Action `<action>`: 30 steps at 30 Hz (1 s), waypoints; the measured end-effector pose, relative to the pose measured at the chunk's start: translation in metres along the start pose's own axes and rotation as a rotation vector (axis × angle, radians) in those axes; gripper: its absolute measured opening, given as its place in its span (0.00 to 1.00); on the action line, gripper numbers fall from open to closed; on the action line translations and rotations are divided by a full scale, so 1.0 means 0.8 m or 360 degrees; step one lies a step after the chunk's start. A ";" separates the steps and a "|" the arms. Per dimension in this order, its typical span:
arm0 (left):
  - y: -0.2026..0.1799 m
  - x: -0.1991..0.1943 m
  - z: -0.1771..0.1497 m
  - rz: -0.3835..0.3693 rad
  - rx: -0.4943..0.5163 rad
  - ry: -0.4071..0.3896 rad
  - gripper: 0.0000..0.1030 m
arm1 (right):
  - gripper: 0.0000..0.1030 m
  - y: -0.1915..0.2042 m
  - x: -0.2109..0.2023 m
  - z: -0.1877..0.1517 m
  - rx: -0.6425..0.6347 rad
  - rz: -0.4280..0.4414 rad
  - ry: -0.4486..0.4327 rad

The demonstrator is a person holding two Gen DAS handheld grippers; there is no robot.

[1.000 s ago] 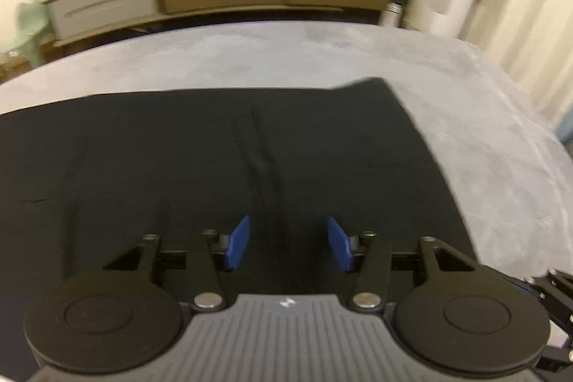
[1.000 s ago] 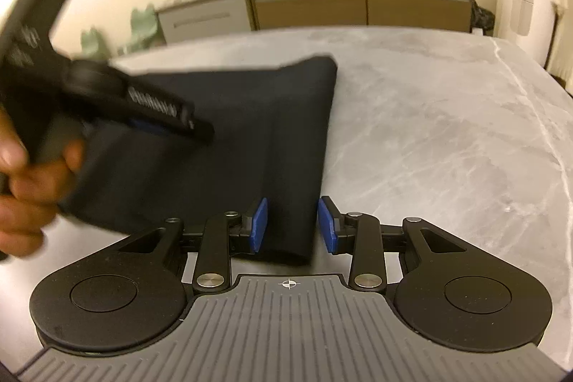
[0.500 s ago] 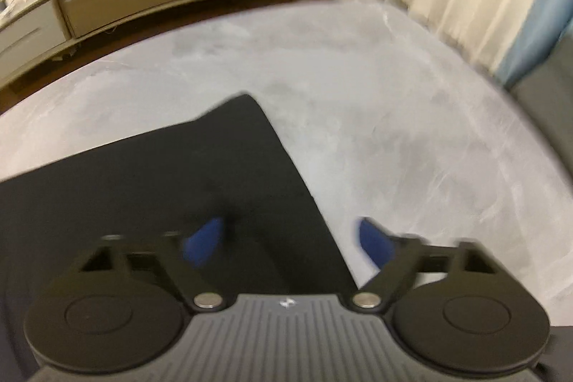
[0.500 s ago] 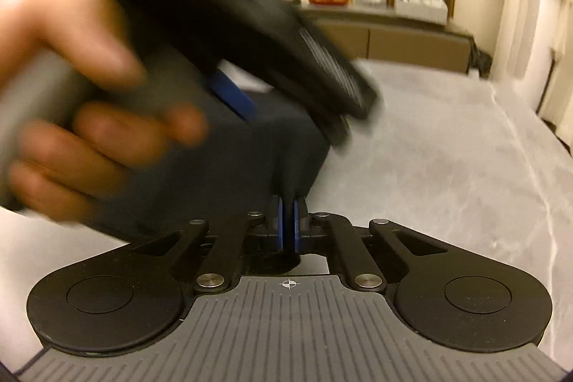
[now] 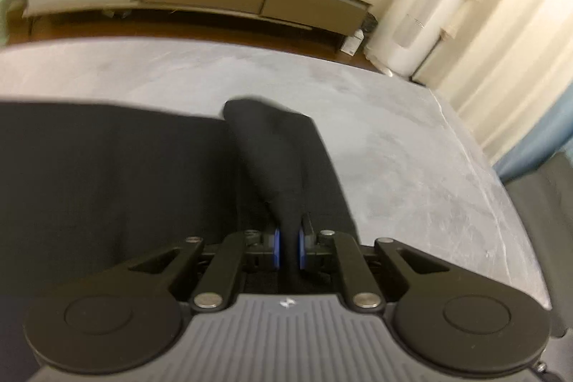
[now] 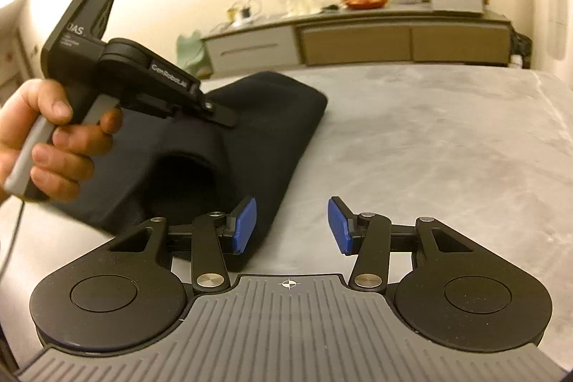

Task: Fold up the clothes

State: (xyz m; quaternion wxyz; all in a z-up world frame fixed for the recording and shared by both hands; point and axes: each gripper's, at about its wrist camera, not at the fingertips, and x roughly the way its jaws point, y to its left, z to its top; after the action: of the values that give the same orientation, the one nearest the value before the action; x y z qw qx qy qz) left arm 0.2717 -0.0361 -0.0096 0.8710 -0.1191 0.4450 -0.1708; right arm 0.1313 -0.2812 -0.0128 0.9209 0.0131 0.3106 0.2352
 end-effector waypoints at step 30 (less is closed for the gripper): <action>0.107 -0.041 0.005 -0.0239 -0.0363 -0.0111 0.17 | 0.02 0.200 0.076 -0.012 -0.0824 -0.0316 0.0032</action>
State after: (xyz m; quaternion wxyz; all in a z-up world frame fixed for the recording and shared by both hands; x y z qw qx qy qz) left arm 0.2733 0.0554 -0.0141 0.8515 -0.2562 0.4208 -0.1795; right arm 0.1001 -0.1131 -0.0273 0.9090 -0.2555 0.2489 0.2155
